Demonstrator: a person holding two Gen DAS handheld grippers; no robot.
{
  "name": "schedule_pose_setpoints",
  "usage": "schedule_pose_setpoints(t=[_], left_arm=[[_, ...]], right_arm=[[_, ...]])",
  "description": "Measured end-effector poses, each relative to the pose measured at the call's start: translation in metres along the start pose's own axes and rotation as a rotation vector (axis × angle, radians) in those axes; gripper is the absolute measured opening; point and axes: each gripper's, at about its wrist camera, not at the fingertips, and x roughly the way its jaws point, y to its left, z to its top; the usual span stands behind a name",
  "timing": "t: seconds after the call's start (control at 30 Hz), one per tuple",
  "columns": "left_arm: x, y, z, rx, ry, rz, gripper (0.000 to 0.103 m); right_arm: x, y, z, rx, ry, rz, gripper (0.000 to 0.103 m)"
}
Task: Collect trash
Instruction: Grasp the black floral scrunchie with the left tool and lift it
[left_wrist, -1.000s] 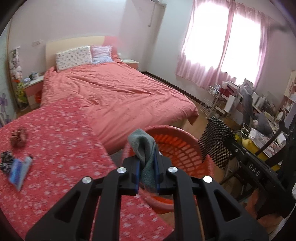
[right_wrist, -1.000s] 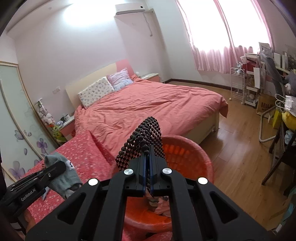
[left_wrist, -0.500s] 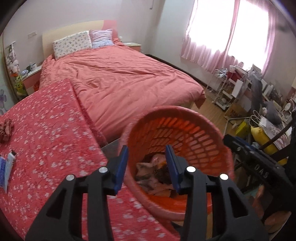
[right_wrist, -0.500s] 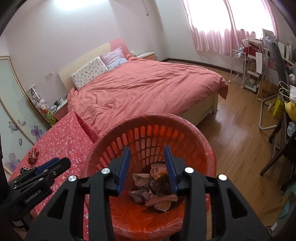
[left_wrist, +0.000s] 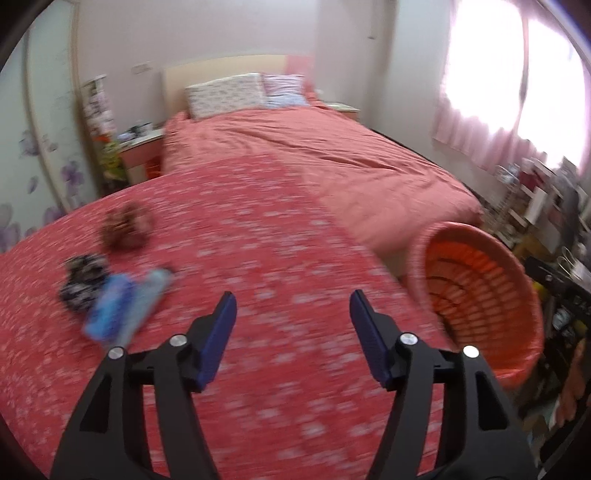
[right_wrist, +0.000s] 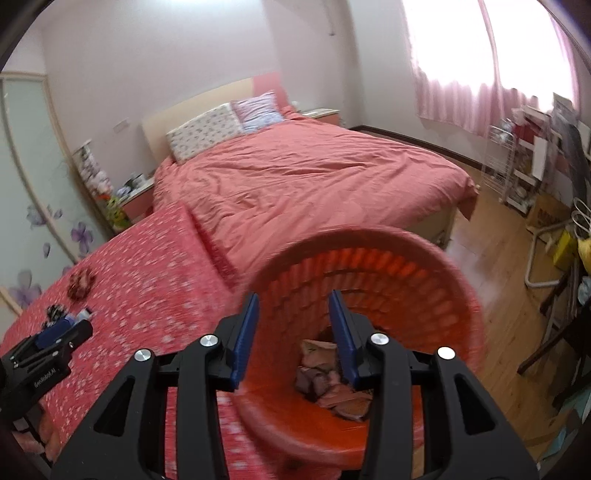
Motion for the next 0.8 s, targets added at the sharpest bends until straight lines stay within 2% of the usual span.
schedule_pose_setpoints(t=[0.23,0.4,0.5,0.63,0.8], left_arm=[[-0.011,0.102,-0.010,-0.130,-0.012,0.164,0.068],[-0.012,0.163,-0.013,-0.216,-0.020,0.250,0.070],[-0.005,0.193,-0.013,-0.274,-0.009,0.258,0.070],[0.012,0.222,-0.010,-0.334,0.013,0.231,0.070],[0.037,0.231,-0.002,-0.361,0.045,0.177,0.068]], right_arm=[[0.005,0.066,-0.012,-0.112,0.016,0.058,0.043],[0.017,0.108,-0.025,-0.170,0.038,0.105,0.043],[0.023,0.130,-0.035,-0.205,0.055,0.120,0.043],[0.029,0.148,-0.043,-0.244,0.068,0.131,0.043],[0.035,0.166,-0.050,-0.284,0.076,0.129,0.043]])
